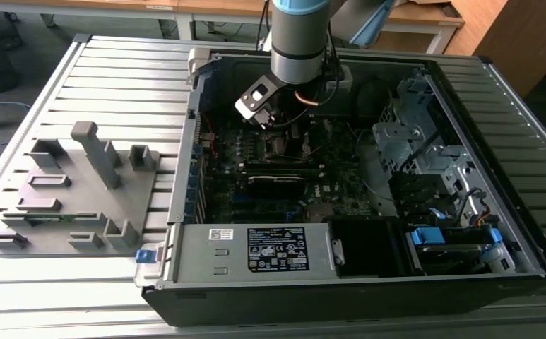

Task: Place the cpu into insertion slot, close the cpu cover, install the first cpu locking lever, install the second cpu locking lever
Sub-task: 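Place the cpu into insertion slot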

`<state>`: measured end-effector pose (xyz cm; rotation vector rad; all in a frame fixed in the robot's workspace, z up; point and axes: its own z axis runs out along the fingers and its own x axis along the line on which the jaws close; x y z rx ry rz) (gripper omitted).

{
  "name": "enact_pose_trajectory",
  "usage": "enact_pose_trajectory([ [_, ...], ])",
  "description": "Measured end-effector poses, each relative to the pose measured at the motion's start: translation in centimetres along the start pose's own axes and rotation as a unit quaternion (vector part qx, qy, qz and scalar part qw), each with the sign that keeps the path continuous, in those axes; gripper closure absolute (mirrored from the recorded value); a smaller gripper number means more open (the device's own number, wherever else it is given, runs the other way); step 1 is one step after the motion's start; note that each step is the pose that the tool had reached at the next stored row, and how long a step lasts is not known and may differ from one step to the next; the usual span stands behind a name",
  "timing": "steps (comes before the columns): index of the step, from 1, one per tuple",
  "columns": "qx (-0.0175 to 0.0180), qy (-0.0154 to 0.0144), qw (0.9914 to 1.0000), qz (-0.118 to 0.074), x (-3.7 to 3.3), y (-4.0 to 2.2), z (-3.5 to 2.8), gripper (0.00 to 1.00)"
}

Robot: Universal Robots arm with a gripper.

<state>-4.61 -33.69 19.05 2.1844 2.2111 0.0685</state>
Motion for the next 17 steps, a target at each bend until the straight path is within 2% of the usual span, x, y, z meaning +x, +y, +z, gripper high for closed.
enact_pose_trajectory([
  [17, -0.0003, 0.0009, 1.00000, 0.000, 0.02, 0.03, -0.30, 0.46],
])
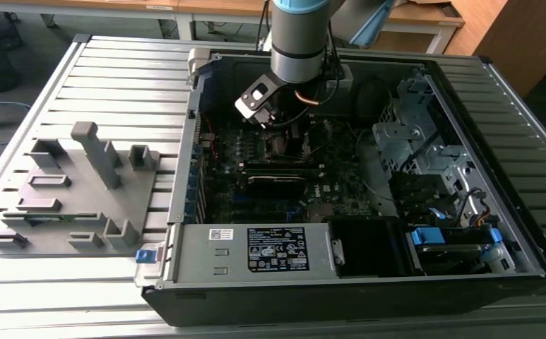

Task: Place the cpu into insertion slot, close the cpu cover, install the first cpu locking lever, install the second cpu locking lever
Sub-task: 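Place the cpu into insertion slot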

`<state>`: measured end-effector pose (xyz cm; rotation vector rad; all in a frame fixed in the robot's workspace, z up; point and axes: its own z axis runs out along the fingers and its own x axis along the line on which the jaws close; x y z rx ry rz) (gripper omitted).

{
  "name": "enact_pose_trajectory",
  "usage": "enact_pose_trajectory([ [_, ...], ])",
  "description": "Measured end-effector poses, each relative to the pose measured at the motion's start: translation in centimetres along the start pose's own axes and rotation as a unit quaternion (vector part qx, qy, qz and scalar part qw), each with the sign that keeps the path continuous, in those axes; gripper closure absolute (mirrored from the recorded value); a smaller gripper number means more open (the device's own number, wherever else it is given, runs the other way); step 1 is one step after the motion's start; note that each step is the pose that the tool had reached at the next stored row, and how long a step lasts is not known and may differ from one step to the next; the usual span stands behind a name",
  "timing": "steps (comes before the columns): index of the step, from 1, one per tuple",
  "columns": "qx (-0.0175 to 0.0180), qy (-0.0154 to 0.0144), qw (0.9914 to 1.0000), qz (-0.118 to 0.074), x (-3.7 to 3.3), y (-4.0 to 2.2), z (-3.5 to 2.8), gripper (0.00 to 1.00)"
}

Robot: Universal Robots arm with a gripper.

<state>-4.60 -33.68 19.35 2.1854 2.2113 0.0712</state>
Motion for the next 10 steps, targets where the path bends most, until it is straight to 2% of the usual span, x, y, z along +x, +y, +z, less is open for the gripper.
enact_pose_trajectory([
  [10, -0.0001, 0.0000, 0.99995, 0.010, 0.00, 0.00, 0.01, 0.46],
])
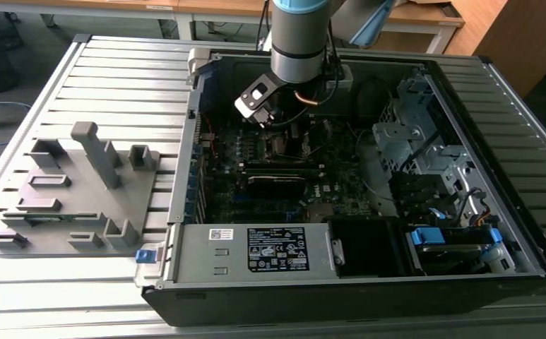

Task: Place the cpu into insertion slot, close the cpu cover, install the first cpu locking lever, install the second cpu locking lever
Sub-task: 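Place the cpu into insertion slot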

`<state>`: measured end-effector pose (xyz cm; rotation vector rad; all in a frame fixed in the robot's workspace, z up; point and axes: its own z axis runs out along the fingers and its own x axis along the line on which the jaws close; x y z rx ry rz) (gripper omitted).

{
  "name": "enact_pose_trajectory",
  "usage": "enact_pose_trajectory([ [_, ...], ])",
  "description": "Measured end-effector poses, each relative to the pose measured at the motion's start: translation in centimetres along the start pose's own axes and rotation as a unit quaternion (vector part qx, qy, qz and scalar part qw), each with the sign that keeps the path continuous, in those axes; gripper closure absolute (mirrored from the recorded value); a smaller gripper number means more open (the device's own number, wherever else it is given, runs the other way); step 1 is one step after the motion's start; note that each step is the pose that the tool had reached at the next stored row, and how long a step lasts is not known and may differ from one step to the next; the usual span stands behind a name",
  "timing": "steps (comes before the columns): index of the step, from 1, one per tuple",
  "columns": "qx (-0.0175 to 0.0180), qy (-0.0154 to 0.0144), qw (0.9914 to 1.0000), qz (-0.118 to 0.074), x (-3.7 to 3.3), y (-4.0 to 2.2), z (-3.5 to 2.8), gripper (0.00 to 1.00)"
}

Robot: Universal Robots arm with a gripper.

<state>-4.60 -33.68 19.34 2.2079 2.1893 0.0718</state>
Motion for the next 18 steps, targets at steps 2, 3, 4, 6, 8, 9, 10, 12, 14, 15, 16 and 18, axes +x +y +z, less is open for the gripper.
enact_pose_trajectory([
  [2, -0.0001, 0.0001, 1.00000, 0.000, 0.00, 0.00, 0.04, 0.46],
  [3, -0.0001, 0.0001, 1.00000, 0.000, 0.00, 0.00, 0.06, 0.46],
  [4, 0.0000, 0.0000, 1.00000, 0.000, 0.00, 0.00, 0.06, 0.46],
  [6, 0.0000, -0.0001, 1.00000, 0.000, 0.00, 0.00, 0.06, 0.46],
  [8, 0.0000, -0.0001, 1.00000, 0.000, 0.00, 0.00, 0.07, 0.46],
  [9, 0.0000, -0.0001, 1.00000, 0.000, 0.02, 0.00, 0.07, 0.46],
  [10, 0.0000, 0.0000, 1.00000, 0.000, 0.03, -0.01, 0.07, 0.46],
  [12, 0.0000, 0.0000, 1.00000, 0.000, 0.03, -0.01, 0.07, 0.46],
  [14, 0.0000, 0.0000, 1.00000, 0.000, 0.04, -0.01, 0.09, 0.46],
  [15, 0.0001, -0.0001, 1.00000, 0.000, 0.04, -0.01, 0.12, 0.46],
  [16, 0.0001, -0.0002, 1.00000, 0.000, 0.03, -0.02, 0.15, 0.46],
  [18, 0.0001, -0.0002, 1.00000, 0.000, 0.03, -0.02, 0.15, 0.46],
])
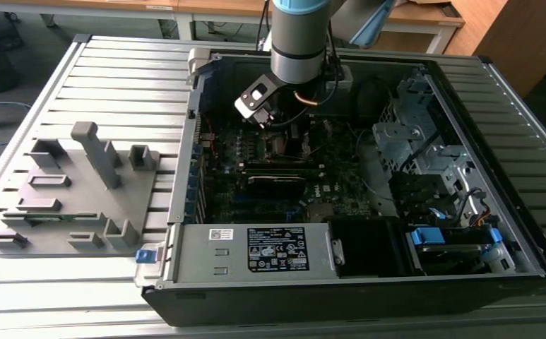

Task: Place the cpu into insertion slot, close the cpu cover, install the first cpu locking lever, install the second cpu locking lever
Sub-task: 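Place the cpu into insertion slot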

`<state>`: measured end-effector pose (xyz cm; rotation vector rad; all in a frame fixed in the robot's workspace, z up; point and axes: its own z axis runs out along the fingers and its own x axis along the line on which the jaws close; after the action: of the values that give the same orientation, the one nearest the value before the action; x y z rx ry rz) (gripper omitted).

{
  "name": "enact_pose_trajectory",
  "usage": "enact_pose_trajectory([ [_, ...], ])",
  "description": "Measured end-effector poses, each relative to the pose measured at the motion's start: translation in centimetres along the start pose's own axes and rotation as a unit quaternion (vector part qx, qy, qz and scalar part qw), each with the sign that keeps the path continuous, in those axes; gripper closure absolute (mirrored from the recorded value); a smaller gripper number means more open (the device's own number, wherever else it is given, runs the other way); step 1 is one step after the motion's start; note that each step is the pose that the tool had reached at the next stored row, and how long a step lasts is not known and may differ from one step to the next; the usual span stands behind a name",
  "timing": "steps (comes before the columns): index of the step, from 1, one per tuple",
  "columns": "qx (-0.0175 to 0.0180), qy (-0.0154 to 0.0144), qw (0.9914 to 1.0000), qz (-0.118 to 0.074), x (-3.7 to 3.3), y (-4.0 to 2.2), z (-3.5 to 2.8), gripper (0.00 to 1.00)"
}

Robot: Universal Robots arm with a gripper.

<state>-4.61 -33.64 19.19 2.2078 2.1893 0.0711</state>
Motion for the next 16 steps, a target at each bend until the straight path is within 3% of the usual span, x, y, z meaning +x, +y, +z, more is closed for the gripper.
enact_pose_trajectory([
  [16, -0.0001, 0.0002, 1.00000, 0.000, 0.00, 0.00, 0.04, 0.46],
])
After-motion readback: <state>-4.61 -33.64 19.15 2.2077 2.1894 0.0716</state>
